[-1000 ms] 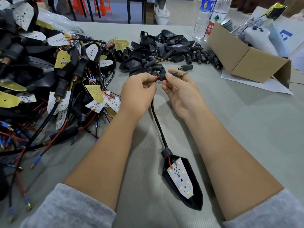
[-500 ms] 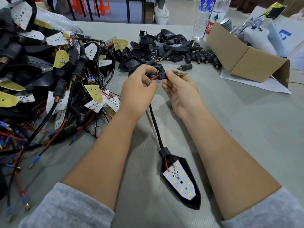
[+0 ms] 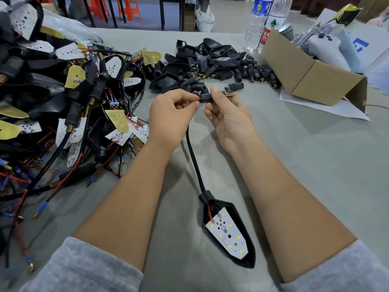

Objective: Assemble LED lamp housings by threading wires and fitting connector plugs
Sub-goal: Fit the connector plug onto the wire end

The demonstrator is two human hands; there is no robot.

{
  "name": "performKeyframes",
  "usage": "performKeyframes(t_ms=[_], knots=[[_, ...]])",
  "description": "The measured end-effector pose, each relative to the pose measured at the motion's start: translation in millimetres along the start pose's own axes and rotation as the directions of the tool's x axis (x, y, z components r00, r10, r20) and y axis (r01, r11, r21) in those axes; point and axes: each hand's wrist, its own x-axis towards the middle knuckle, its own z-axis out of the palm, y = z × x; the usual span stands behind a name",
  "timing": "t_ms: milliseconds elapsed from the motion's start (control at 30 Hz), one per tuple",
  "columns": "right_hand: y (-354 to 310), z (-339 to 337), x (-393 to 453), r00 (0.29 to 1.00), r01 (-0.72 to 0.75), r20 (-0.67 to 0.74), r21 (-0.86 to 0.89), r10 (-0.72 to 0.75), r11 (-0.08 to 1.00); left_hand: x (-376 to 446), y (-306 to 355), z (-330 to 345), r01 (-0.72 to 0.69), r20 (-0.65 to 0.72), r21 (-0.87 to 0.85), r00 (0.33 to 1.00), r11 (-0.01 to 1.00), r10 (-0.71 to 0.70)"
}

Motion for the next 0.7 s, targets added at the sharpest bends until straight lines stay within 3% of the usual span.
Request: performKeyframes(t_ms=[333,533,700], knots=[[-2.1,-0.4,-1.5,0.999,-0.001,0.04,-0.105,0.005,0.994,-0.3,1.1,-3.4,-0.013,0.028,-0.062,1.0,0.998,0.014],[-1.4,1.0,-2.2,1.0,0.013,0.029,-0.107,-0.01,0.994,1.0,-1.6,-2.6,0.076,-0.062,-0.052,0.995,0.996,-0.079],[-0.1,0.0,0.1,1.0,0.005,0.003,-0.108,-0.005,0.994,-0.1,0.3,-1.8,0.061,-0.047,-0.023,0.997,0.998,-0.062]])
